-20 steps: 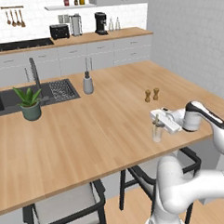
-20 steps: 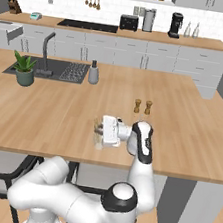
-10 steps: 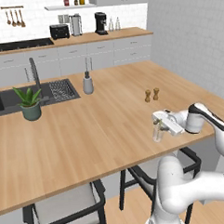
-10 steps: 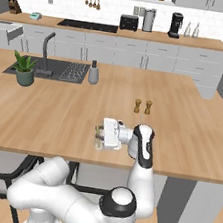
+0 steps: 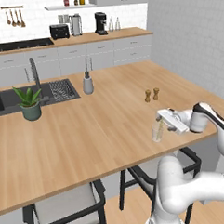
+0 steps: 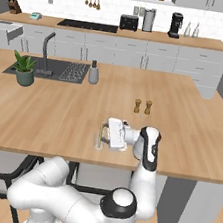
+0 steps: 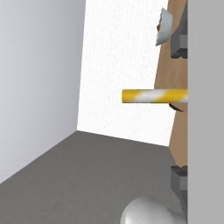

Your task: Take a straw from the drawer in front and place it inside the glass cup on the dining counter.

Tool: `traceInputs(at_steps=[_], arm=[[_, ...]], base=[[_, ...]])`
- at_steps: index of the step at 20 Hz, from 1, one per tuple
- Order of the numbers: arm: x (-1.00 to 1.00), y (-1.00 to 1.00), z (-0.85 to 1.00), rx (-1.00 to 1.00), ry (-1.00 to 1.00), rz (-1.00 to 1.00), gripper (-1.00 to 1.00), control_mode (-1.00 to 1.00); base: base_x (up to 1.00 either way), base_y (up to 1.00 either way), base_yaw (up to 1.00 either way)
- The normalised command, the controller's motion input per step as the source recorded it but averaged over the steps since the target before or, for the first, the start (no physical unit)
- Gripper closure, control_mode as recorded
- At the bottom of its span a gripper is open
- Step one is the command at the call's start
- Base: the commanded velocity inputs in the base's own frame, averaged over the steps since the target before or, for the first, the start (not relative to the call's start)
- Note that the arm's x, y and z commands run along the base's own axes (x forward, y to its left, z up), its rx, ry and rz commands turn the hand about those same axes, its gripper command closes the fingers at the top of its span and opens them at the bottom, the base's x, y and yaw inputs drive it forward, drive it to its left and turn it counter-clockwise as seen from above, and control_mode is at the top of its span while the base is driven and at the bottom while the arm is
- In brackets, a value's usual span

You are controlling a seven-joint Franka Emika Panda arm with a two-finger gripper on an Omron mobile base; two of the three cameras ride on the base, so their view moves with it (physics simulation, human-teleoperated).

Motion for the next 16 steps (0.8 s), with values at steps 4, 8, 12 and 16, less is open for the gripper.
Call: traceInputs(at_steps=[4, 8, 12, 16], arm=[[0.04, 0.00, 0.37, 0.01, 0.03, -0.02, -1.00, -1.00], [0.01, 0.00, 0.41, 0.00, 0.06, -0.04, -1.00, -1.00], [-0.13, 0.02, 0.58, 0.00, 0.00, -0.02, -1.00, -1.00], [-0.39, 0.18, 0.59, -0.01, 0.00, 0.00, -1.00, -1.00]], base=[[0.00, 0.00, 0.00], [0.00, 0.00, 0.00], [0.00, 0.00, 0.00], [0.00, 0.00, 0.00]])
